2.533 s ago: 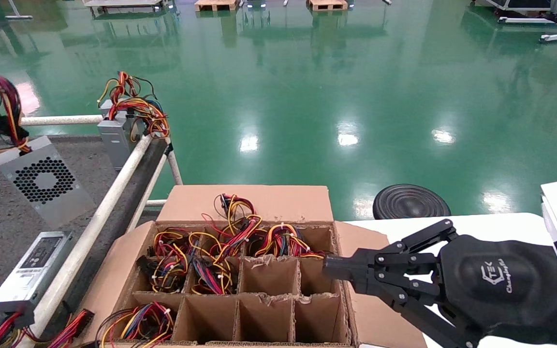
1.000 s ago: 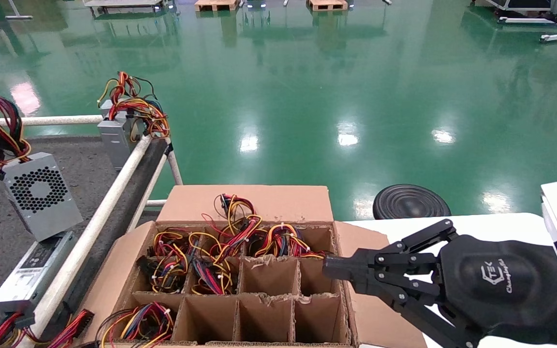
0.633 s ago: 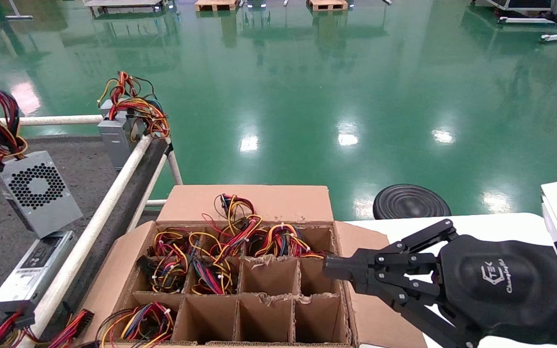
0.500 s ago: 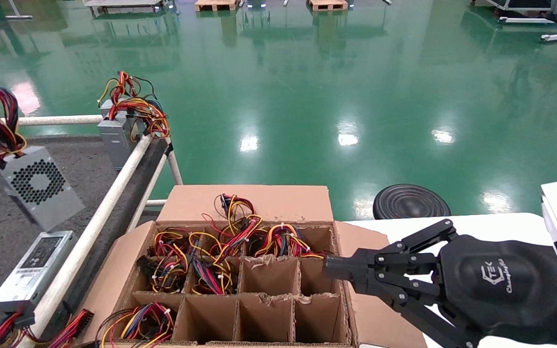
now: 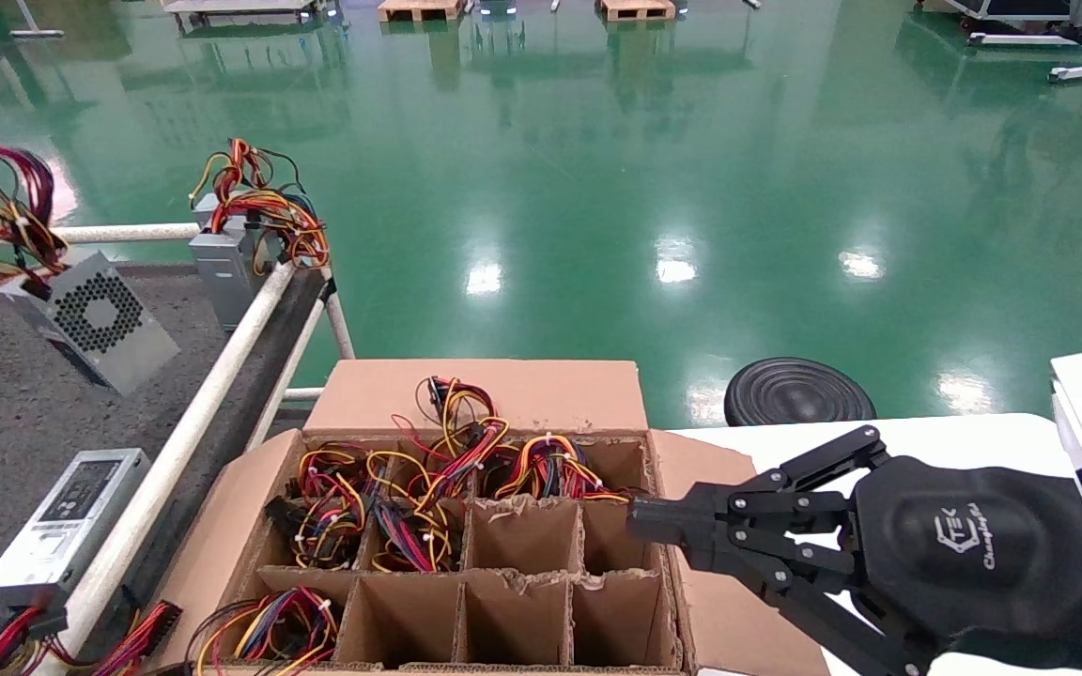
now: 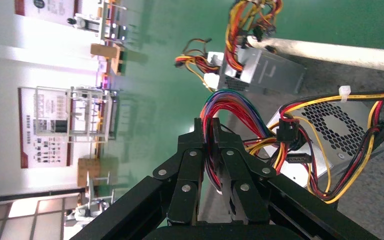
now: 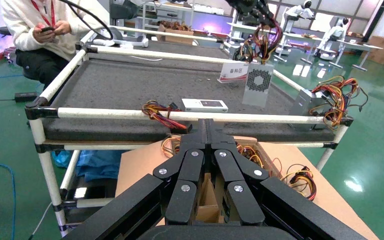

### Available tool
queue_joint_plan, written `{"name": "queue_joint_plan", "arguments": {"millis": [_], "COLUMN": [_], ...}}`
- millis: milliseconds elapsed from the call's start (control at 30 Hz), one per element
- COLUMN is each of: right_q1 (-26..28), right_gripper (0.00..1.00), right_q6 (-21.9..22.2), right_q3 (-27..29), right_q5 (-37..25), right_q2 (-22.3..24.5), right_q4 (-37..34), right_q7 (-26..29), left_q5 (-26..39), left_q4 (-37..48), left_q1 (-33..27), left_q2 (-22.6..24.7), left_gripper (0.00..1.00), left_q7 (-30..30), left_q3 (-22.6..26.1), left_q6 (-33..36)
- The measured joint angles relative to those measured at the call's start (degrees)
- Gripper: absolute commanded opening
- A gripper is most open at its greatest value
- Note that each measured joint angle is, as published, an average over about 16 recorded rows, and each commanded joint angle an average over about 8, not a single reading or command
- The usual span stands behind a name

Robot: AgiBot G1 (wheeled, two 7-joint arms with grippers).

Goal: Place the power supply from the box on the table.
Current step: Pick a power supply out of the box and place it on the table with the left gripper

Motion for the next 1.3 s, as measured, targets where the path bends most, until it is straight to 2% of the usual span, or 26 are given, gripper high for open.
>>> {"name": "queue_joint_plan", "arguments": {"millis": [633,700,767,933,1000,1033,1300], "right_q1": [0.0,0.0,0.0,0.0,0.0,0.0,0.0], "right_gripper": [0.00,0.00,0.00,0.00,0.00,0.00,0.00], "right_q6": [0.0,0.0,0.0,0.0,0.0,0.0,0.0], "right_q3": [0.0,0.0,0.0,0.0,0.0,0.0,0.0], "right_q5": [0.0,0.0,0.0,0.0,0.0,0.0,0.0], "right_q2": [0.0,0.0,0.0,0.0,0.0,0.0,0.0], "right_q4": [0.0,0.0,0.0,0.0,0.0,0.0,0.0], "right_q7": [0.0,0.0,0.0,0.0,0.0,0.0,0.0], "left_q5": [-3.1,-3.6,-4.1,-5.3,-5.7,-5.9,-7.2], "left_q4": [1.4,1.3,1.2,0.8,0.6,0.5,-0.2], "left_q1": [8.6,9.3,9.9,11.0,11.2,11.3,11.8], "left_q2": [1.6,1.7,1.7,1.6,1.5,1.4,0.7], "left_gripper": [0.00,0.03,0.17,0.78,0.96,1.00,1.00], "left_q7": [0.8,0.8,0.9,0.8,0.8,0.8,0.3], "left_q3": [-1.8,-2.1,-2.4,-2.9,-3.1,-3.1,-3.2], "left_q6": [0.1,0.4,0.6,1.3,1.6,1.7,2.7]}}
